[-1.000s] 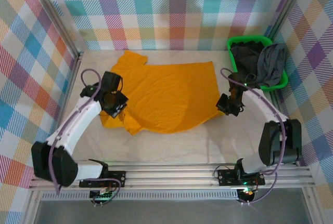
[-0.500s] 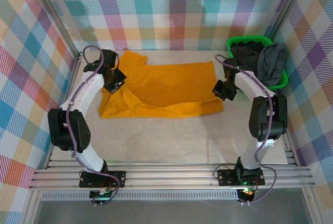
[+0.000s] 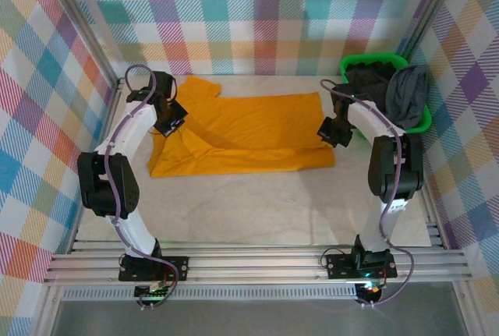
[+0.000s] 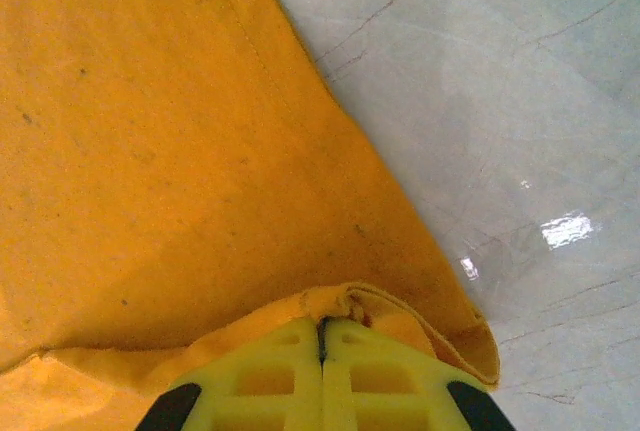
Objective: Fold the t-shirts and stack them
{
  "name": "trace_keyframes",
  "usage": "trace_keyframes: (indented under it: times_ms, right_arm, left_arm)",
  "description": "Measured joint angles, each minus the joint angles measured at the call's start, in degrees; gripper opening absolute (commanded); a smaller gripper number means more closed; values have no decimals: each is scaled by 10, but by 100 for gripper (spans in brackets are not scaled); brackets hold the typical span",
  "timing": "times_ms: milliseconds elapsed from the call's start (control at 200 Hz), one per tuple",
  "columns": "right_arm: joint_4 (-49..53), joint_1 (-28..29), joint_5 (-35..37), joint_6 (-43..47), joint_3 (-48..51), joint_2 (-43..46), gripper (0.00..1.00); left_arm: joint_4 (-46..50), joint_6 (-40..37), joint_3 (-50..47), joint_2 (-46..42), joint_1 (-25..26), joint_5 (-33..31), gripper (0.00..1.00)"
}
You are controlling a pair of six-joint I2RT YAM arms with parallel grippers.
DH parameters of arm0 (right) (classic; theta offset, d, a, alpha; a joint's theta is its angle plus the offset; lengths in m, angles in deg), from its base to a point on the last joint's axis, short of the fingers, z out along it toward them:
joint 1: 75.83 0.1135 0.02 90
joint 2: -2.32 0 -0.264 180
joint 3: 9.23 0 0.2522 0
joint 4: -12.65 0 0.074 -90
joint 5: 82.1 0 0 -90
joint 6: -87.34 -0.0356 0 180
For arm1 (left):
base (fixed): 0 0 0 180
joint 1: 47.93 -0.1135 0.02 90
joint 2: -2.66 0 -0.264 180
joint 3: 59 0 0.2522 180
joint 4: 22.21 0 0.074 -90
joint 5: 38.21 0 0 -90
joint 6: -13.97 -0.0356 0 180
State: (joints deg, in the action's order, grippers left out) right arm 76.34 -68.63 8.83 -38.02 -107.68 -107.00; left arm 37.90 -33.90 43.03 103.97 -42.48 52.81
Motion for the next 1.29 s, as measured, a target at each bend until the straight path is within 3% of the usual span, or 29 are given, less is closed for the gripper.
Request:
trace_keyframes:
  times_ms: [665,905,950,1010,1065,1090,1200,1295]
  right_arm:
    - [3,0,16,-15,-42,-34,0]
    - [7,-1,14,-17,-75,-71,0]
    - [7,-1,14,-17,-84,-79,10]
    - [8,-3,10,-19,-94,-87,27]
    - [11,-5,6,-14,-102,-90,37]
    - [12,-6,5,-16,-104,-90,40]
    - [10,-9,1,-11,-101,-83,46]
    - [-2,-8,-3,-10,-57,-43,46]
  left_arm:
    - [17,0,7,2,-22,-37,0]
    - [14,-5,28,49,-24,-24,0]
    - [14,-10,40,66,-26,-21,0]
    - [15,-15,58,86,-30,-20,24]
    - [16,-17,70,97,-32,-20,46]
    - [16,-19,73,99,-33,-21,52]
    - [20,-19,74,94,-37,-31,53]
    - [10,-15,24,52,-38,-36,46]
